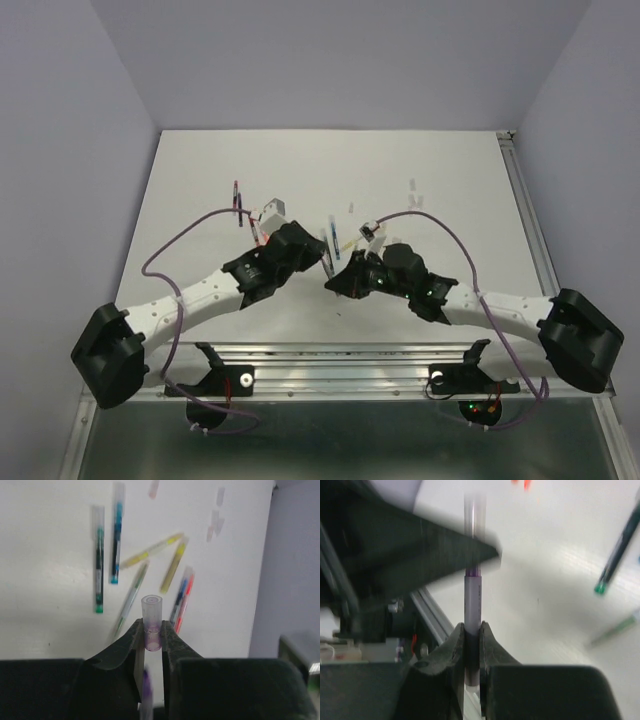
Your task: Open the pen caps
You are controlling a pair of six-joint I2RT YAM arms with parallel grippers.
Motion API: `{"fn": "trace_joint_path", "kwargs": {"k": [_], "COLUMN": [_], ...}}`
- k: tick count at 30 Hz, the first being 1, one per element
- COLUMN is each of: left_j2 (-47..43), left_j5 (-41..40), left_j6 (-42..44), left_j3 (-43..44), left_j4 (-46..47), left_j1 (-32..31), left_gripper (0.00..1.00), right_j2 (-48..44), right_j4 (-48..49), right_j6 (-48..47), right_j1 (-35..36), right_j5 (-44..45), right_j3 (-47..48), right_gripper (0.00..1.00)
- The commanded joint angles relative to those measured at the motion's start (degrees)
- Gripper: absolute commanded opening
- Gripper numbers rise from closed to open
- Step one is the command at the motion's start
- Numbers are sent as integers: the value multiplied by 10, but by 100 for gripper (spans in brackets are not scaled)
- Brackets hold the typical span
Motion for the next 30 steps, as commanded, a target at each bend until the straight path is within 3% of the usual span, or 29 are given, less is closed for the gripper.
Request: {"fn": "trace_joint_path", "kwargs": {"k": [1,3,6,11,14,15,19,22,28,30], "left_j2": [67,117,179,271,351,392,493,566,702,746], "left_j5": [-103,-83,-68,-3,99,111,147,164,186,226], "left_j6": [65,95,120,177,206,211,250,280,301,299], "left_j3": [97,127,186,291,359,375,497,597,781,821], "left_j4": [52,52,52,57,66,69,67,39,-44,-56], "left_j1": [87,126,147,147,140,135,90,67,55,57], "left_gripper": [0,0,0,0,0,0,0,0,0,0], "right_j2": [-84,-141,-212,-292,-320,-323,-308,-285,-290,-294], "right_j4": [-4,-6,-17,-175,-322,-358,-529,-582,-568,-557], "right_j6": [42,59,72,61,90,109,166,190,188,182], "right_j1": [104,145,149,150,148,147,138,125,115,115], "right_j5": [-27,1,28,187,374,474,671,733,746,745], "right_j3": [-85,-110,-147,-131,-85,-55,15,46,40,36], "right_gripper": [1,1,1,1,1,1,1,1,1,1]}}
